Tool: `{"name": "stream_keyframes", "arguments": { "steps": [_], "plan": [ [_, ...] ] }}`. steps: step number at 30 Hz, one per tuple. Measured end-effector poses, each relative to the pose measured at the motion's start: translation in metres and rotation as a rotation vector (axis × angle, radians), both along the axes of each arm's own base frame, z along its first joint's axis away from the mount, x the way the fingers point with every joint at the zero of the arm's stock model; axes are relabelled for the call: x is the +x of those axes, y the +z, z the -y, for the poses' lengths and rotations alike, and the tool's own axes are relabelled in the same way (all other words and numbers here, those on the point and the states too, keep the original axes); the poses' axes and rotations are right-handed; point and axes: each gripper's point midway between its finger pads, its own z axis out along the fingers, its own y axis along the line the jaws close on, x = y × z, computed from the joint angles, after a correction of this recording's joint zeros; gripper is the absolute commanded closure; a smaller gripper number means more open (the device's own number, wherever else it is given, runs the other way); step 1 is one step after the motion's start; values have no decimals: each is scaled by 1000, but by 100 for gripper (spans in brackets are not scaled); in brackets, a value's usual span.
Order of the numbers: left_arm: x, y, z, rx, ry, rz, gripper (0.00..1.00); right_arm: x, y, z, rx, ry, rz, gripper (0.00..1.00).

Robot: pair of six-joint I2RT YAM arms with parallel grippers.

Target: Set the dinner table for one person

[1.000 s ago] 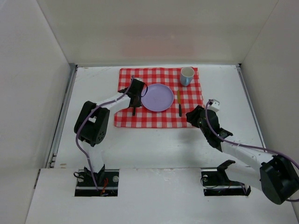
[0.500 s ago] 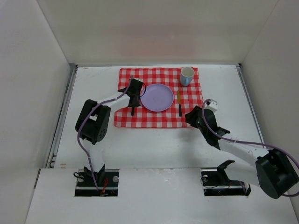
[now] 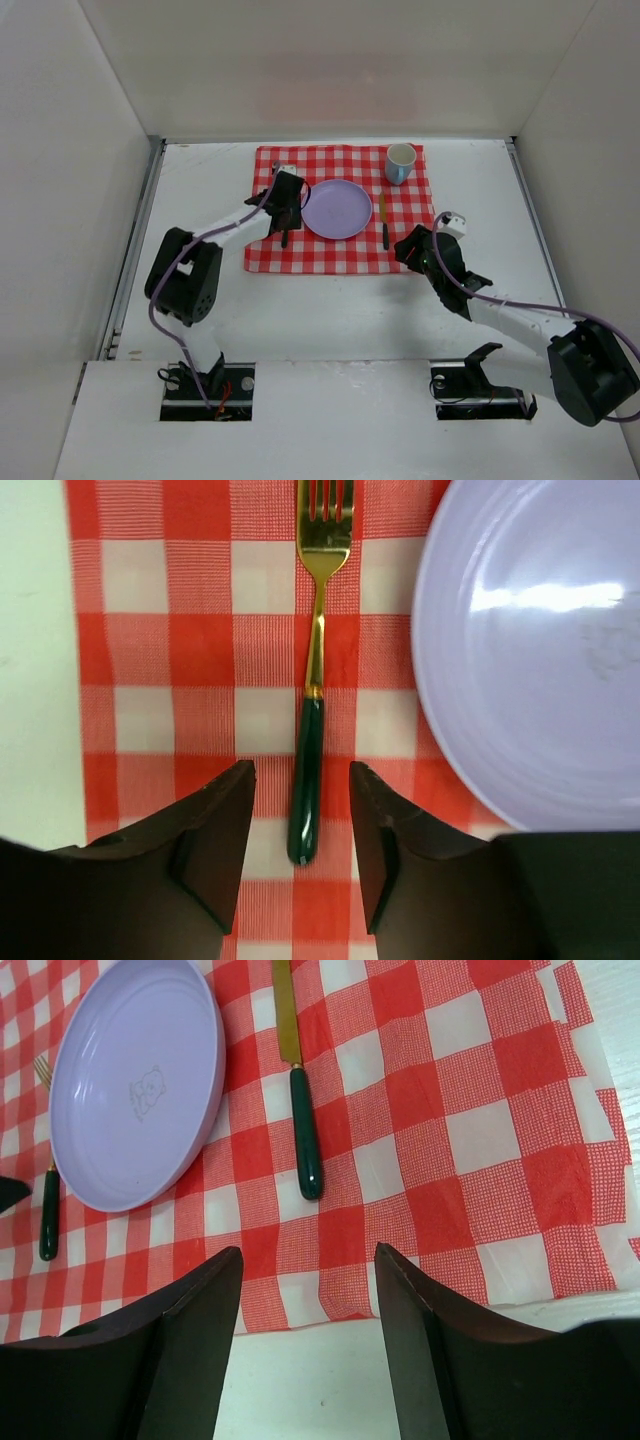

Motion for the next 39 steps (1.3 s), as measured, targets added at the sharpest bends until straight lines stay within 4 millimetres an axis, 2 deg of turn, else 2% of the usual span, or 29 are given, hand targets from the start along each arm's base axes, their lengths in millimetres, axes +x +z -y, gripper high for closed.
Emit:
{"name": "stream_keyframes", "arguments": {
  "steps": [5,8,10,14,17,19,21,24,29,32,36,39],
  "plan": [
    [-21,59,-3,-129,59,173,52,1,4,2,1,-9,13,37],
    [-43,77,-18,-234,133,256,48,2,5,4,-5,-18,19,37],
    [-59,73,-32,-279,185,270,48,2,5,6,-13,-26,23,37],
    [-97,44,-66,-327,302,241,46,4,6,13,-41,-53,34,41],
    [-122,30,-90,-364,388,244,45,6,11,19,-56,-83,54,50],
    [-133,29,-103,-400,440,274,45,5,17,25,-60,-108,77,58],
    [-138,31,-114,-430,482,310,45,3,23,34,-57,-141,105,61],
    [-142,33,-125,-458,527,348,46,-2,34,55,-41,-213,158,61],
    [-149,25,-135,-477,571,369,46,-14,47,98,3,-365,249,47],
    [-152,23,-137,-488,580,381,46,-19,51,115,25,-427,285,45],
    [-153,18,-141,-486,602,377,46,-21,50,121,38,-452,294,45],
    [-151,16,-143,-486,614,376,47,-17,38,119,14,-444,252,45]
  ]
}}
